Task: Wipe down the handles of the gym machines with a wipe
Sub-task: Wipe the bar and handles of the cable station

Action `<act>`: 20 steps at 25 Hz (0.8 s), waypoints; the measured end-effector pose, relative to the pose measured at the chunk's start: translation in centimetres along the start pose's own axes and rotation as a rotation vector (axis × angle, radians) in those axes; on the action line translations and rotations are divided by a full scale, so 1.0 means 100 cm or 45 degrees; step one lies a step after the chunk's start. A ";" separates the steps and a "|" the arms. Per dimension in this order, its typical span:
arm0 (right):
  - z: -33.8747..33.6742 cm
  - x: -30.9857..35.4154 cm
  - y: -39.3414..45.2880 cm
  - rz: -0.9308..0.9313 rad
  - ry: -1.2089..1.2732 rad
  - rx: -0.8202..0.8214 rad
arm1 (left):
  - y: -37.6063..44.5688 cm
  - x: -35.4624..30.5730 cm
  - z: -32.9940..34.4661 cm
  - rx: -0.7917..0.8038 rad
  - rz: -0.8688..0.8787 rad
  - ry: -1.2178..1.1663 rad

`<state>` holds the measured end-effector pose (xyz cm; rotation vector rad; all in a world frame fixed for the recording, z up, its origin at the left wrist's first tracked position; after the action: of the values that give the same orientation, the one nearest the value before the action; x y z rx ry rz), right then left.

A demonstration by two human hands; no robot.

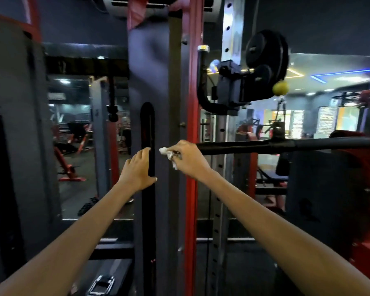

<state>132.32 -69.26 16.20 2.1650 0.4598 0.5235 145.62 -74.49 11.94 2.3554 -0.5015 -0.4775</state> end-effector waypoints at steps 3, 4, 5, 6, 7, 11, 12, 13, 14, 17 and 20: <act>0.064 0.048 0.004 -0.056 -0.002 0.158 | -0.036 0.067 -0.028 0.050 -0.108 0.098; 0.085 0.067 0.004 -0.059 0.007 0.212 | -0.051 0.093 -0.040 0.071 -0.162 0.144; 0.106 0.086 0.003 -0.074 0.027 0.267 | -0.067 0.119 -0.053 0.089 -0.225 0.194; 0.127 0.107 0.002 -0.097 0.064 0.311 | -0.085 0.145 -0.068 0.105 -0.285 0.245; 0.146 0.129 0.000 -0.118 0.103 0.350 | -0.103 0.170 -0.082 0.116 -0.336 0.299; 0.216 0.216 -0.014 -0.202 0.218 0.458 | -0.179 0.254 -0.137 0.185 -0.526 0.489; 0.232 0.240 -0.019 -0.228 0.251 0.486 | -0.199 0.273 -0.153 0.197 -0.588 0.525; 0.246 0.264 -0.022 -0.263 0.284 0.517 | -0.219 0.293 -0.169 0.199 -0.653 0.552; 0.260 0.289 -0.024 -0.304 0.322 0.539 | -0.237 0.312 -0.185 0.195 -0.716 0.578; 0.294 0.358 -0.019 -0.405 0.432 0.563 | -0.282 0.360 -0.230 0.167 -0.859 0.659; 0.325 0.419 -0.004 -0.480 0.494 0.549 | -0.312 0.406 -0.262 0.152 -0.943 0.728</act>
<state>184.38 -69.48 6.30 2.2939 1.2643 0.6769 199.52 -57.65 1.10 2.5872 0.6390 -0.0641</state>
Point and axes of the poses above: each hand's wrist, its own y-axis towards the middle knuckle, its own z-axis out of the palm, x = y × z, the point moved 7 cm from there along y, towards the middle knuckle, and after that the axes turned 7 degrees about -x, right-handed, at the moved point
